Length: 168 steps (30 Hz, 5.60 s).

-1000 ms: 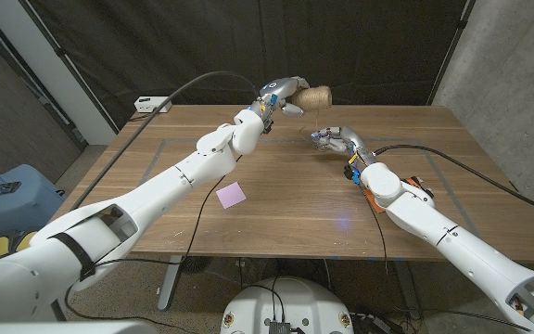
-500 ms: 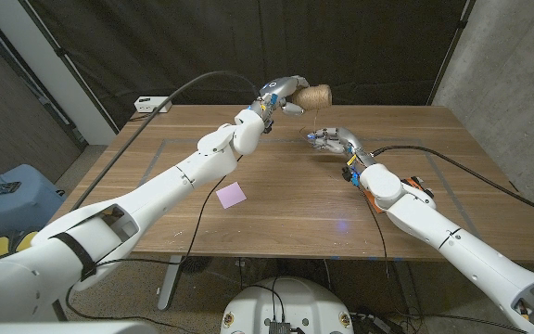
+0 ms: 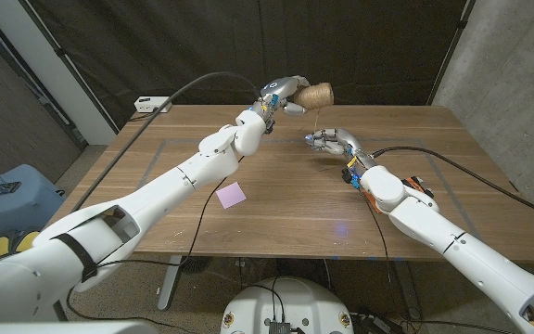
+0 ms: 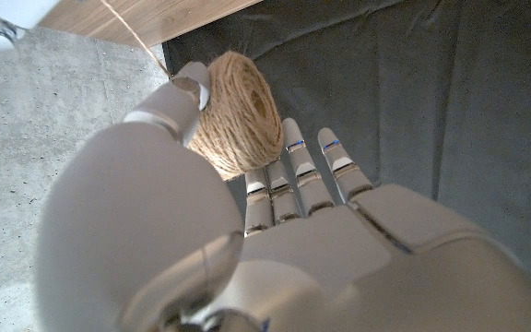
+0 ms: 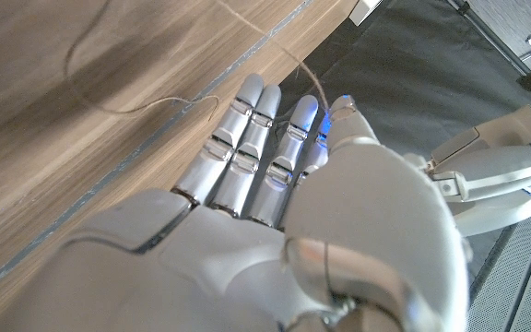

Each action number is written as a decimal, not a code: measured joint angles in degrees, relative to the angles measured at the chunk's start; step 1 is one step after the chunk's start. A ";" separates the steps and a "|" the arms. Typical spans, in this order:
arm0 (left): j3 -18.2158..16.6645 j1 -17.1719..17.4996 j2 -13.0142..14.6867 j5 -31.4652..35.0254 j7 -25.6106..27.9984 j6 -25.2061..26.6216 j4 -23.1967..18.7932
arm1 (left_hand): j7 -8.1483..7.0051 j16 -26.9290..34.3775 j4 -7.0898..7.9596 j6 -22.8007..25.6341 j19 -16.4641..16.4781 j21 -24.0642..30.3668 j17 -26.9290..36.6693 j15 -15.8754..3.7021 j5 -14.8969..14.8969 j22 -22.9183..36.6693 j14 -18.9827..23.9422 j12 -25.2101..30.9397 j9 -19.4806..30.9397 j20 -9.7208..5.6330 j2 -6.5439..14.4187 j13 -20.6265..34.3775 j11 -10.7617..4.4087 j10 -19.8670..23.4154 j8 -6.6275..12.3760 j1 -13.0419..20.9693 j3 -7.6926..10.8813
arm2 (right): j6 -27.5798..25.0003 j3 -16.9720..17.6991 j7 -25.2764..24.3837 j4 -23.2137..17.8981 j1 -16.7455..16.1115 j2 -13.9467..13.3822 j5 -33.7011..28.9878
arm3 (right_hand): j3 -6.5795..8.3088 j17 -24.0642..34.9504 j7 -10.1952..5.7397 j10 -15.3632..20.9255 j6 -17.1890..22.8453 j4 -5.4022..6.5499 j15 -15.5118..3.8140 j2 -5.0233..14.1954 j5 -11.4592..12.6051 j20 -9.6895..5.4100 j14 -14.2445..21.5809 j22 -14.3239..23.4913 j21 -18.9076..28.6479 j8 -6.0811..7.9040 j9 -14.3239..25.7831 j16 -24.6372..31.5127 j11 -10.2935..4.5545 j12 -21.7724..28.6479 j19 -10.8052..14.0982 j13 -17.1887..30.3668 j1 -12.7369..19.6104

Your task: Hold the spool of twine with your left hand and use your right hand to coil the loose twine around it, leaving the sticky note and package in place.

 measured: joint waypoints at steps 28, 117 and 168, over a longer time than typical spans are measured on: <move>0.80 -0.41 -0.90 0.34 0.29 0.25 0.80 | 0.08 0.85 0.70 -0.08 -0.21 0.00 1.06 -0.02 1.44 0.25 -0.43 -0.22 0.00 0.21 0.00 -0.34 0.01 -0.01 0.02 0.00 -0.73 | 0.97 2.83 -0.84 -5.85 -4.31 -2.90 0.97 | -0.31 0.53 0.21 1.39 1.63 -0.63 -0.50 0.91 0.00 -0.10 1.54 0.01 0.79 0.27 0.00 0.00 -0.16 0.40 0.54 0.54 0.91; 4.08 -2.42 -3.21 -0.93 -0.93 -0.08 6.42 | -0.15 0.35 0.37 0.17 -0.62 0.00 0.65 -0.01 4.71 0.52 -0.41 0.04 0.00 0.62 0.04 -0.48 0.20 -0.21 -0.22 0.01 -3.76 | 8.53 10.14 1.82 -18.26 -11.01 -6.32 2.16 | -1.03 1.32 0.73 2.31 2.14 -0.22 -1.06 2.05 0.00 -0.41 3.33 0.02 1.67 -0.40 0.11 -1.39 0.34 -0.29 0.84 0.94 0.98; 5.17 -2.15 -3.81 -1.28 -0.74 -2.97 7.98 | -0.22 -0.10 0.45 0.24 -0.61 0.25 0.36 -0.01 5.66 0.51 -0.41 0.04 0.00 0.61 0.59 -0.50 0.40 -0.41 -0.54 -0.53 -4.94 | 11.14 6.87 8.54 -18.40 -3.48 -4.10 2.54 | -1.35 1.85 0.92 2.62 2.34 -0.54 -1.13 2.45 0.00 -0.40 3.60 0.02 2.12 -1.06 0.27 -2.04 0.65 -0.74 0.84 1.05 0.57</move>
